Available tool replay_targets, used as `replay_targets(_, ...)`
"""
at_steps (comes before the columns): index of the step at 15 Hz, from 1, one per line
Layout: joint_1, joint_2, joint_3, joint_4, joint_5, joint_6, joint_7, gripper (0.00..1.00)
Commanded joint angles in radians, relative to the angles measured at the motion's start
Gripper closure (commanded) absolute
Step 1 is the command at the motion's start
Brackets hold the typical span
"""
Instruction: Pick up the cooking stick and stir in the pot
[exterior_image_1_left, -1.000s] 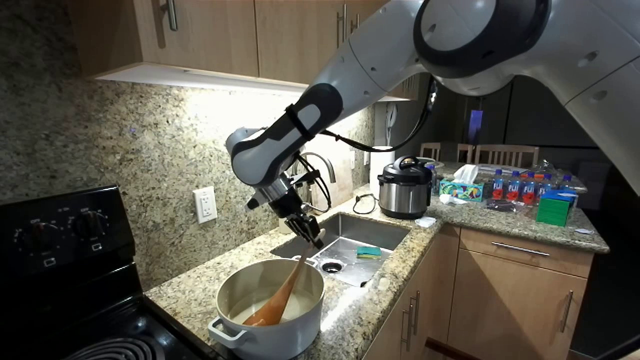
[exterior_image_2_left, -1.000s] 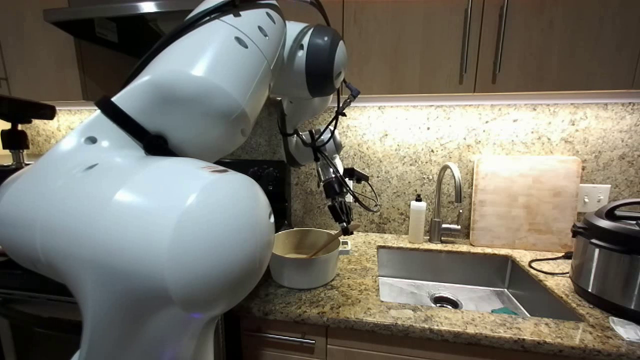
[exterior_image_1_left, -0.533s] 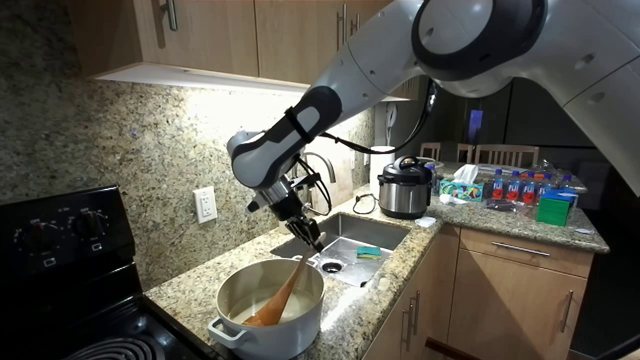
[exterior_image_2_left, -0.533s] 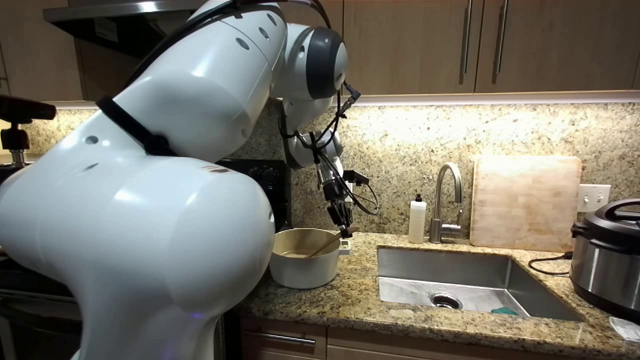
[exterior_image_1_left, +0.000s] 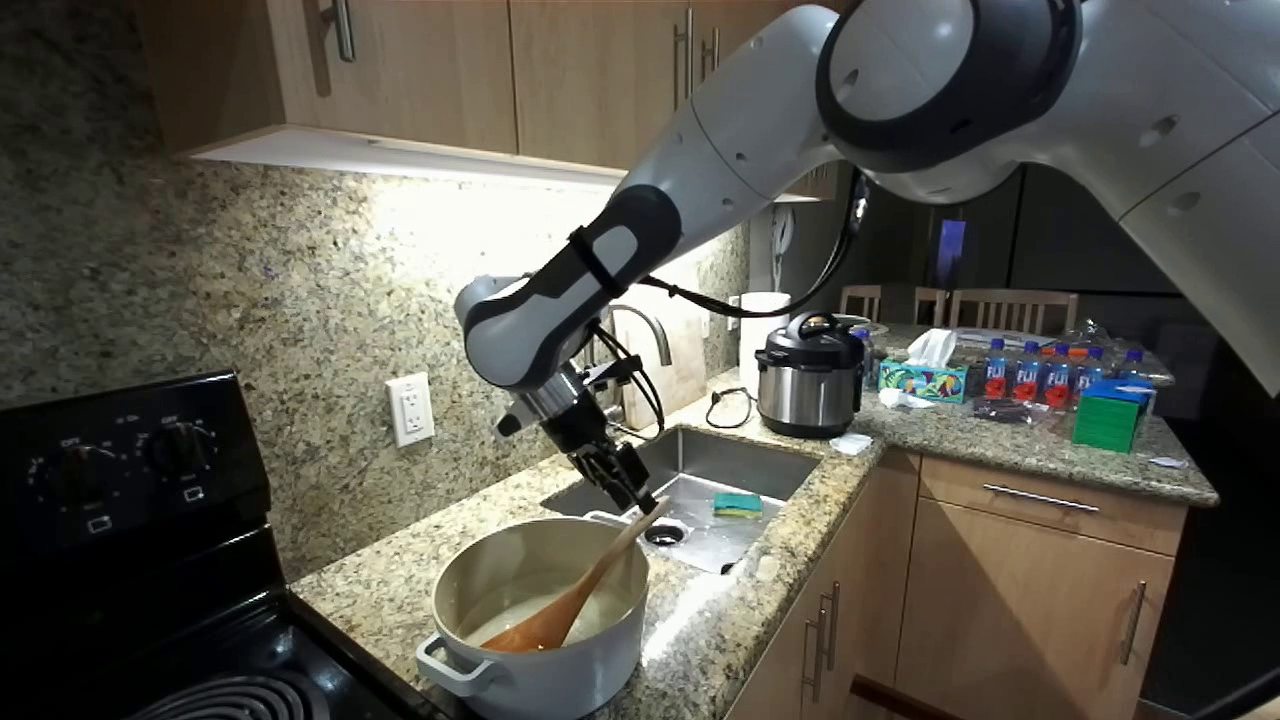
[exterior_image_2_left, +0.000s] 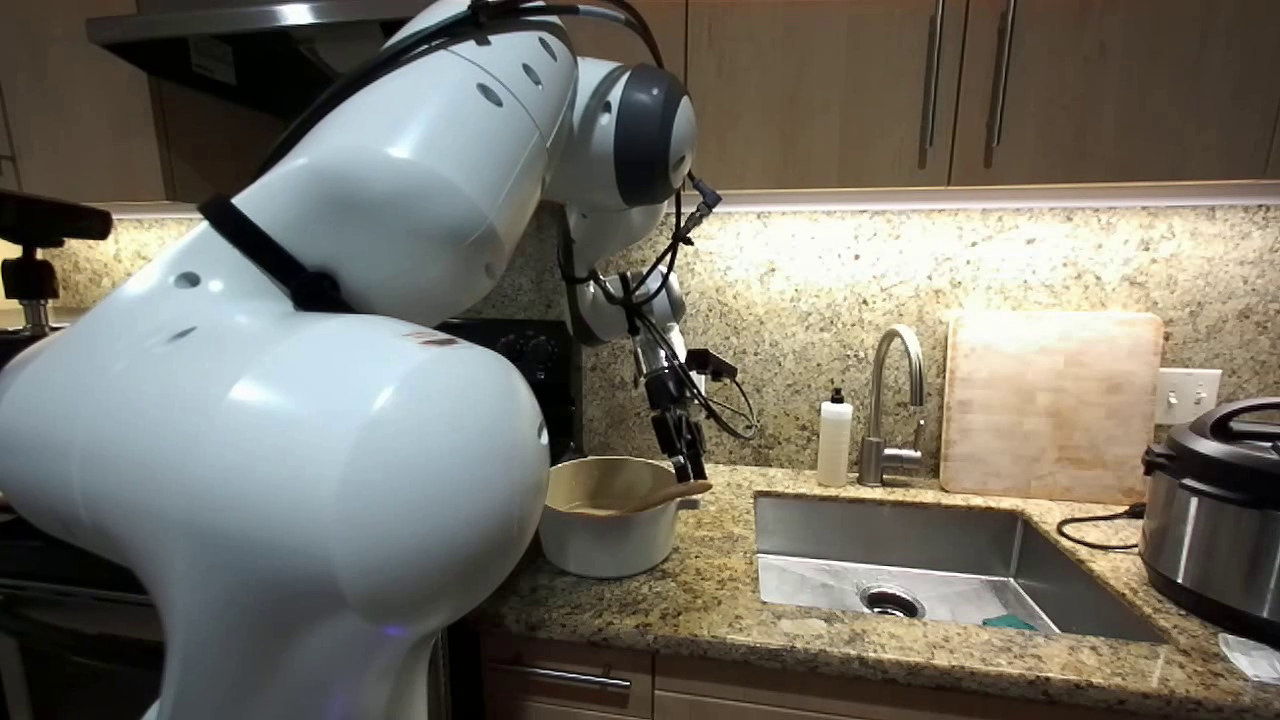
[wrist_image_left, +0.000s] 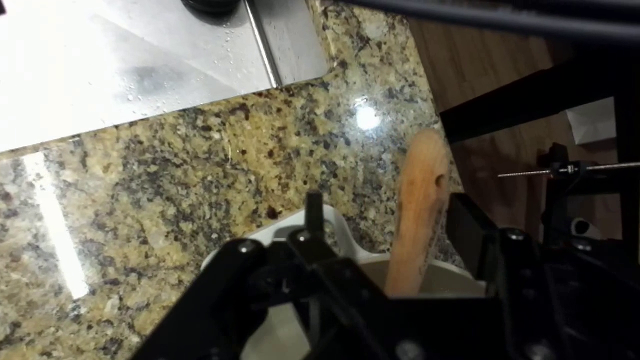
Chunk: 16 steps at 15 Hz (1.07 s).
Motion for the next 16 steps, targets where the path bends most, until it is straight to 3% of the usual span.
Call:
replay_targets(1,-0.006,-0.012,-0.004,-0.008,0.009,-0.005,-0.042,0.05)
replay_targets(6,-0.042,-0.113,0.008,-0.145,-0.025,0.156,-0.142,0.0)
replay_targets(16,-0.248,-0.434,-0.042,-0.611,-0.029,0.657,-0.646,0.0)
